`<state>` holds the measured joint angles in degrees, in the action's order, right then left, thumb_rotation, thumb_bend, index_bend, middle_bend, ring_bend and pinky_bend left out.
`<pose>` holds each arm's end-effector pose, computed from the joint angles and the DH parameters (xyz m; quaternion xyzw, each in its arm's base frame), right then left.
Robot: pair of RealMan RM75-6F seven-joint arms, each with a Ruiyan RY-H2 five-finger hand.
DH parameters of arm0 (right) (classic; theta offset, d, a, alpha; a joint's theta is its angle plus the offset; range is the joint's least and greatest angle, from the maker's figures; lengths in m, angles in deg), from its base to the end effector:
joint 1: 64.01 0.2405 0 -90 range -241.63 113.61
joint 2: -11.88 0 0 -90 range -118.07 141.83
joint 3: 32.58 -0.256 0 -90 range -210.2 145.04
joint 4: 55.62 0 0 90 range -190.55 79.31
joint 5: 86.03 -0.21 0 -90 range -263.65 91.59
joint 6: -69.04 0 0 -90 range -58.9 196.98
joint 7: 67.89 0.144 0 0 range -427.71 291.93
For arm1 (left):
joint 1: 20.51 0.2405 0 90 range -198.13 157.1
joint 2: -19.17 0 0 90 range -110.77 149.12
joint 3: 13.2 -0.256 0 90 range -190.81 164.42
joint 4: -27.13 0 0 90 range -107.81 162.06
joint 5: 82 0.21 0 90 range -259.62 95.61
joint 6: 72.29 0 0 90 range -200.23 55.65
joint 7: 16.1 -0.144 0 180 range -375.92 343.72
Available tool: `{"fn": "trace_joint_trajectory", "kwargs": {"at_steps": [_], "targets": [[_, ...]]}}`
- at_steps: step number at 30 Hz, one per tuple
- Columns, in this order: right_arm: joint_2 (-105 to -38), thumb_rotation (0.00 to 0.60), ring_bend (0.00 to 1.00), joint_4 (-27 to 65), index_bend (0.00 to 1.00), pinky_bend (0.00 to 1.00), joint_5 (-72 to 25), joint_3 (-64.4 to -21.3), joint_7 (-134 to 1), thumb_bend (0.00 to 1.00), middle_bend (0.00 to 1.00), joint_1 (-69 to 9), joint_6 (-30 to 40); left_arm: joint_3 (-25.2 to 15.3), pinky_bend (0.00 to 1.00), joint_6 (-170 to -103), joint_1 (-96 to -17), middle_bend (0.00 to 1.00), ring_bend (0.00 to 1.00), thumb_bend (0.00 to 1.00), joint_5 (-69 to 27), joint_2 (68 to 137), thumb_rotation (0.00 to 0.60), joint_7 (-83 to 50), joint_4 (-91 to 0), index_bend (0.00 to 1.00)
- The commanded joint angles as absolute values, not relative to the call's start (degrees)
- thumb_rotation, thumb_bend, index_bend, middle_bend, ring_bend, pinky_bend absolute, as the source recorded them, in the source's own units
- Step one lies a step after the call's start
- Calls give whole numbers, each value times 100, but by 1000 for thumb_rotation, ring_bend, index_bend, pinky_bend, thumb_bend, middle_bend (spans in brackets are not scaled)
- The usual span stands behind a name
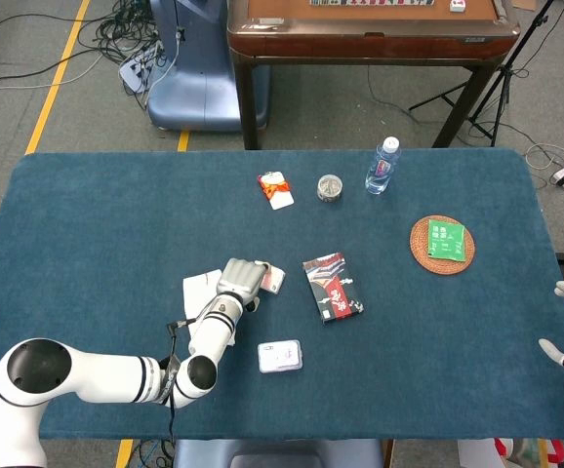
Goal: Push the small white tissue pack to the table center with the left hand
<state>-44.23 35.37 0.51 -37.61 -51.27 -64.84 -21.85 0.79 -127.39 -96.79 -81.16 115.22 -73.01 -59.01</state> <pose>-0.3275 -0.1567 0.2246 0.5293 -0.4008 0.4468 0.5997 -0.0177 0.3687 -0.0744 -0.7917 -0.4070 -0.1792 0.4188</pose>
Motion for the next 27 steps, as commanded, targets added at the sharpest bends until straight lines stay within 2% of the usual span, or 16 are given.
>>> {"fn": "trace_joint_trajectory", "kwargs": {"at_steps": [1, 8, 17, 27], "targets": [[-4424, 600, 262, 3538, 248, 268, 50, -3759, -5136, 59, 315, -6480, -2174, 41, 1000, -12848, -9632, 1000, 1000, 402, -7965, 11448, 600, -7216, -6034, 205], [-4427, 600, 262, 3541, 248, 268, 62, -3755, -5141, 59, 315, -6479, -2176, 100, 1000, -12904, -9674, 1000, 1000, 402, -7772, 11607, 600, -7082, -5775, 169], [-4396, 600, 262, 3528, 248, 268, 42, -3772, -5038, 59, 315, -6498, -2209, 90, 1000, -12733, -9780, 1000, 1000, 402, -8186, 11817, 600, -7321, -5278, 168], [-4395, 600, 262, 3526, 248, 268, 38, -3771, -5042, 59, 315, -6485, -2175, -58, 1000, -12866, -9755, 1000, 1000, 402, -8202, 11565, 600, -7511, -5910, 197]]}}
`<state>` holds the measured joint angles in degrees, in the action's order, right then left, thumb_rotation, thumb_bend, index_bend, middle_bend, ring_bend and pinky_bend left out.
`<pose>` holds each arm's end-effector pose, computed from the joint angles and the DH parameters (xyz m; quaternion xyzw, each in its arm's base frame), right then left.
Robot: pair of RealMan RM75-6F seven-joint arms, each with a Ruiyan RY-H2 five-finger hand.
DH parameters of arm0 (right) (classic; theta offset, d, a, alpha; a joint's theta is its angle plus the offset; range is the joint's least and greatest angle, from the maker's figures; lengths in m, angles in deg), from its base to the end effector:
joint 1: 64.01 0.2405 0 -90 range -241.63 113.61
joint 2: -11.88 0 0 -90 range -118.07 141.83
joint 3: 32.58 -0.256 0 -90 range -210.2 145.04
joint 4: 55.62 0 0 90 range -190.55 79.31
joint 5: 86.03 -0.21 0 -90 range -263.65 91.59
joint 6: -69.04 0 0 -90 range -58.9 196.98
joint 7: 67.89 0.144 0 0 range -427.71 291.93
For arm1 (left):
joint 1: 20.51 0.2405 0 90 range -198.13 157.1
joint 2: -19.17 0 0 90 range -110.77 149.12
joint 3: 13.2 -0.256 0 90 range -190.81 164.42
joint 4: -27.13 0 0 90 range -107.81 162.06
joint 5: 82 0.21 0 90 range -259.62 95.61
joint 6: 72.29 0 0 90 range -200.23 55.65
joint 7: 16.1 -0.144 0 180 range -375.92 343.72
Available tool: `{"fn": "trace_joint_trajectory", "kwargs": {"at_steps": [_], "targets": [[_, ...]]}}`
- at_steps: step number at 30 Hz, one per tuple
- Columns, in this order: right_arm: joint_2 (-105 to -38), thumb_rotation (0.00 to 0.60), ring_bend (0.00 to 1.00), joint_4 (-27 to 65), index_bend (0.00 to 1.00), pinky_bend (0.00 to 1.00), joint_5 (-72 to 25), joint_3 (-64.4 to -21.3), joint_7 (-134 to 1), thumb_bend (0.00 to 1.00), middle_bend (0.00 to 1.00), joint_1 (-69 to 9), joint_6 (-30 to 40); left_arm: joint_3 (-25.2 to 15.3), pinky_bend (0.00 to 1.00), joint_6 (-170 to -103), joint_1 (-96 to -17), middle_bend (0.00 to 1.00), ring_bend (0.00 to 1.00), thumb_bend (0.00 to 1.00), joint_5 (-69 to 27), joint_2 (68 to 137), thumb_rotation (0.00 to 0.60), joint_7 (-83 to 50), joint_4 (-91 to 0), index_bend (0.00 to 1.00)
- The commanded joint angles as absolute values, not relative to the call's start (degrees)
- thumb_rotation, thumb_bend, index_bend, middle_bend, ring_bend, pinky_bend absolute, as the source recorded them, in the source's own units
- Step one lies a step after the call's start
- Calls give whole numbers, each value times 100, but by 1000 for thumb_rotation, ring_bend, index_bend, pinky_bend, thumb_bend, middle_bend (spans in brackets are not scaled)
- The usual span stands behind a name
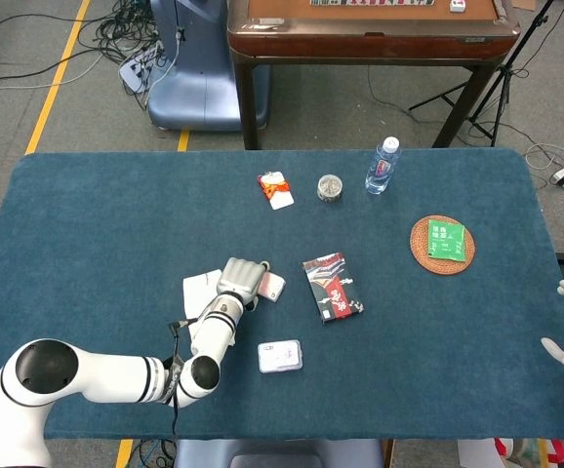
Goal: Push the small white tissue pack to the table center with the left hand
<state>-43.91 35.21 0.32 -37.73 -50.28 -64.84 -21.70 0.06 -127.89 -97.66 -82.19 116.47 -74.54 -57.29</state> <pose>-0.3285 -0.1571 0.2270 0.5265 -0.4036 0.4491 0.5985 -0.0193 0.3699 -0.0795 -0.7948 -0.3962 -0.1665 0.4285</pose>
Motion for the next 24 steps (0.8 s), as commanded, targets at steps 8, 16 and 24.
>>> {"fn": "trace_joint_trajectory", "kwargs": {"at_steps": [8, 16, 24], "targets": [[-4408, 600, 262, 3557, 248, 268, 86, -3753, -5108, 59, 315, -6486, -2193, -257, 1000, -13186, -9764, 1000, 1000, 401, -8111, 11396, 600, -7698, -6465, 197], [-4419, 600, 262, 3571, 248, 268, 122, -3741, -5144, 59, 315, -6489, -2219, -446, 1000, -13486, -9703, 1000, 1000, 402, -8119, 11254, 600, -7835, -6903, 198], [-4433, 600, 262, 3574, 248, 268, 135, -3730, -5201, 59, 315, -6474, -2195, -435, 1000, -13655, -9638, 1000, 1000, 402, -7913, 11065, 600, -7768, -7420, 198]]}}
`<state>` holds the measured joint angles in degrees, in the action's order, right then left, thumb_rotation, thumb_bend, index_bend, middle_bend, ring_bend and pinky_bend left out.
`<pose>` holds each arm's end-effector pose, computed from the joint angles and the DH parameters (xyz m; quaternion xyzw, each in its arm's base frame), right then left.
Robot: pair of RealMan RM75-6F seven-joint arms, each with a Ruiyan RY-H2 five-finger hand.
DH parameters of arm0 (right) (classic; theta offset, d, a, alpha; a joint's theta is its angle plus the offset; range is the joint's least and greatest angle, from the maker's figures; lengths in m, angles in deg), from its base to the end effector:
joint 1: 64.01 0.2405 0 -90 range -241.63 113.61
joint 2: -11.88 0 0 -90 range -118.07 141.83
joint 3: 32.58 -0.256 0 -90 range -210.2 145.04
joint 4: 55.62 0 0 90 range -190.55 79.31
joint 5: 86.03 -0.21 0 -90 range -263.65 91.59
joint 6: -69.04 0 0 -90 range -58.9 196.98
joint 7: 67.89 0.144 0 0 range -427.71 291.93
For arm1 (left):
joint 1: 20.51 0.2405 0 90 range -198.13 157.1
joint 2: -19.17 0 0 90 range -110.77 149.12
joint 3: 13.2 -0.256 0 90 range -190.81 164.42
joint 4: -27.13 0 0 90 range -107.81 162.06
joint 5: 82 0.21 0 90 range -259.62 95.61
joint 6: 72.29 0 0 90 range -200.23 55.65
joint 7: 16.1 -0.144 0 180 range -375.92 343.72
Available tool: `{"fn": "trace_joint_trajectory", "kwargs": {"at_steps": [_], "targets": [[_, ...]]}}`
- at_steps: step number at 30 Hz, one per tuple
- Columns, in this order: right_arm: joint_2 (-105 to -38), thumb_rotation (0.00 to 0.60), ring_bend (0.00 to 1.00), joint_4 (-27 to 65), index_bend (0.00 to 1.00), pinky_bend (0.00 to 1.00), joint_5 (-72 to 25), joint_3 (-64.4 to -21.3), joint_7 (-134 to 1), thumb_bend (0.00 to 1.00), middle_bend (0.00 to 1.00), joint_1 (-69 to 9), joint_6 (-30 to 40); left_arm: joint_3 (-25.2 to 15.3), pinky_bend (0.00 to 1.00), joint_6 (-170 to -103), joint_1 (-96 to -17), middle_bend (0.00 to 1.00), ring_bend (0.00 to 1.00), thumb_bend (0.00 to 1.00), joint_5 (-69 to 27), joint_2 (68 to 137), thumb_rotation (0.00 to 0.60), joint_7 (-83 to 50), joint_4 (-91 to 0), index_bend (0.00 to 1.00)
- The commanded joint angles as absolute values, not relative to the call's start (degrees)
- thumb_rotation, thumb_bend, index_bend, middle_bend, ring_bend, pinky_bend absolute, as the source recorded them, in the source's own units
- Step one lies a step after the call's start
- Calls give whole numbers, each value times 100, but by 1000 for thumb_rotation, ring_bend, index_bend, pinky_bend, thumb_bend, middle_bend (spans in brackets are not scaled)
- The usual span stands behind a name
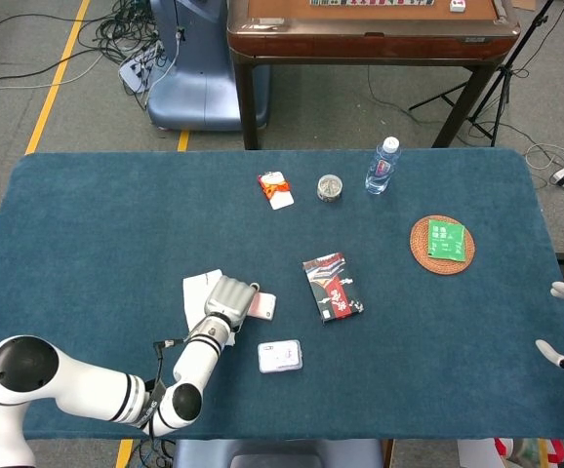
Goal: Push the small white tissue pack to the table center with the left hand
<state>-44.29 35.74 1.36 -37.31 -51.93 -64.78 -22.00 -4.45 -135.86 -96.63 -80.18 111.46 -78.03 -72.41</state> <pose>-0.3247 -0.1561 0.2220 0.5358 -0.3986 0.4466 0.5955 -0.0312 0.3280 -0.0604 -0.8286 -0.3428 -0.1302 0.4232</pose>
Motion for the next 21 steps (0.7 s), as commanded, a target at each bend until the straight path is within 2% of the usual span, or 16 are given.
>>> {"fn": "trace_joint_trajectory", "kwargs": {"at_steps": [1, 14, 18, 21], "targets": [[-4436, 600, 262, 3572, 248, 268, 129, -3730, -5206, 59, 315, -6472, -2189, -419, 1000, -13698, -9627, 1000, 1000, 402, -7853, 11017, 600, -7742, -7536, 198], [-4470, 600, 262, 3589, 248, 268, 118, -3720, -5319, 59, 315, -6444, -2136, -173, 1000, -14508, -9359, 1000, 1000, 402, -7152, 10121, 600, -7288, -9086, 197], [-4475, 600, 262, 3607, 248, 268, 135, -3719, -5354, 59, 315, -6455, -2172, -342, 1000, -14912, -9028, 1000, 1000, 394, -6482, 9806, 600, -6984, -9568, 187], [-4479, 600, 262, 3623, 247, 268, 157, -3710, -5397, 58, 315, -6465, -2198, -684, 1000, -15312, -8660, 967, 970, 376, -5650, 9583, 600, -6777, -9835, 167]]}}
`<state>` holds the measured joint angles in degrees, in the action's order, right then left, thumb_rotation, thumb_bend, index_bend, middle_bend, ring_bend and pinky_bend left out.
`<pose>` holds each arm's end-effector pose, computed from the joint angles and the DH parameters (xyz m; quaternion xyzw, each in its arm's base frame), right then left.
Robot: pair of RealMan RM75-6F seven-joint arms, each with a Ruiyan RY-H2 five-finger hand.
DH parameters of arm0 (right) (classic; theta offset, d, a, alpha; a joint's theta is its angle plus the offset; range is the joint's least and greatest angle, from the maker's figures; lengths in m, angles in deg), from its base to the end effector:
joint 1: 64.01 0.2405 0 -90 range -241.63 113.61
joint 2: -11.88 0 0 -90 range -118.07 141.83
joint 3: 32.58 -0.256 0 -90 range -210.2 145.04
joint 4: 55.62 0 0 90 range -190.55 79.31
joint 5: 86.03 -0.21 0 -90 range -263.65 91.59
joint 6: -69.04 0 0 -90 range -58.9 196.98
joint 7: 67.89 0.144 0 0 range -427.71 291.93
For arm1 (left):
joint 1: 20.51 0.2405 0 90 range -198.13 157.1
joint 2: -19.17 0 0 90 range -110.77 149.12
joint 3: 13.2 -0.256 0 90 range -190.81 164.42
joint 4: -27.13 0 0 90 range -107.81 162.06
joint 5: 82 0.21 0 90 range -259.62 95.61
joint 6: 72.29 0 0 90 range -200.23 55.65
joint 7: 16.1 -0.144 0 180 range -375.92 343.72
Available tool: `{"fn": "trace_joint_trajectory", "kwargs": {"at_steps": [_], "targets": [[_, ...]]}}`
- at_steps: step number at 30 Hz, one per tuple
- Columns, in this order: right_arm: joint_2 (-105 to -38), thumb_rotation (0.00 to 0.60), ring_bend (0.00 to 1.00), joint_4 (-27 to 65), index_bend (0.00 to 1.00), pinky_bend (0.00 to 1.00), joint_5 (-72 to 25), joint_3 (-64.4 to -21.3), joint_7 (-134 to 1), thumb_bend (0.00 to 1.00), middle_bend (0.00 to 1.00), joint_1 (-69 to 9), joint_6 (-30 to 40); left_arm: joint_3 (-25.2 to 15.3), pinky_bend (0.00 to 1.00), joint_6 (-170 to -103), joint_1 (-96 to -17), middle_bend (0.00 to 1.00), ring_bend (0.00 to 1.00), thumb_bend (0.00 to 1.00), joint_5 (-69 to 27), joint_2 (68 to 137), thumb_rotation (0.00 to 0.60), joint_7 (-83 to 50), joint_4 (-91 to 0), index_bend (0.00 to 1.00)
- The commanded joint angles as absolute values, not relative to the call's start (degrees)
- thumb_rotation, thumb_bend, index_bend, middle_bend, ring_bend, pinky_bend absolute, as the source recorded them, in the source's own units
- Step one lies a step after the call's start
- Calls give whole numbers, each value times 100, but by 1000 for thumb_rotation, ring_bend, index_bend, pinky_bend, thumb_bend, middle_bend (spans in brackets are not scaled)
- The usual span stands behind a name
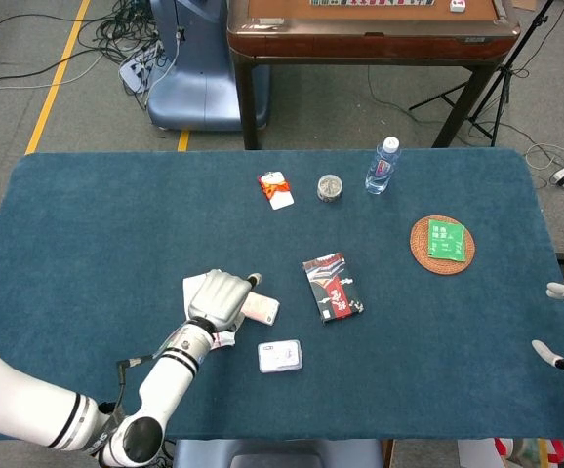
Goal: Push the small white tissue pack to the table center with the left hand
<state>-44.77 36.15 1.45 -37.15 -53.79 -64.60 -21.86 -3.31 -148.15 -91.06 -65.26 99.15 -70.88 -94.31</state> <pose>-0.3230 -0.1566 0.2177 0.5408 -0.3952 0.4407 0.5977 -0.0124 0.2980 0.0188 -0.8015 -0.3348 -0.2513 0.4269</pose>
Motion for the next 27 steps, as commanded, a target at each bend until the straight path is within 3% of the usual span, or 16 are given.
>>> {"fn": "trace_joint_trajectory", "kwargs": {"at_steps": [1, 5, 8, 11, 19, 27], "targets": [[-4482, 600, 262, 3631, 248, 268, 170, -3707, -5414, 59, 315, -6469, -2214, -862, 1000, -15478, -8504, 918, 930, 366, -5297, 9483, 600, -6739, -9926, 156], [-4489, 600, 262, 3655, 248, 268, 199, -3699, -5467, 59, 315, -6484, -2255, -1556, 954, -16196, -7954, 608, 684, 299, -4070, 9199, 600, -6835, -10084, 108], [-4497, 600, 262, 3668, 248, 268, 198, -3698, -5512, 59, 315, -6490, -2266, -2026, 791, -16733, -7450, 383, 430, 268, -3335, 9045, 600, -6829, -10140, 90], [-4512, 600, 262, 3681, 248, 268, 202, -3701, -5587, 59, 315, -6496, -2290, -2440, 631, -17049, -6956, 244, 287, 262, -2663, 8836, 600, -6635, -10106, 92], [-4566, 600, 262, 3723, 248, 268, 169, -3733, -5818, 59, 315, -6520, -2368, -3227, 414, -17747, -5581, 183, 179, 261, -1046, 8259, 600, -5693, -9709, 174], [-4625, 600, 262, 3713, 248, 268, 79, -3767, -6094, 59, 315, -6493, -2314, -3404, 294, -18046, -4537, 130, 116, 261, -608, 8221, 600, -5709, -9003, 244]]}}
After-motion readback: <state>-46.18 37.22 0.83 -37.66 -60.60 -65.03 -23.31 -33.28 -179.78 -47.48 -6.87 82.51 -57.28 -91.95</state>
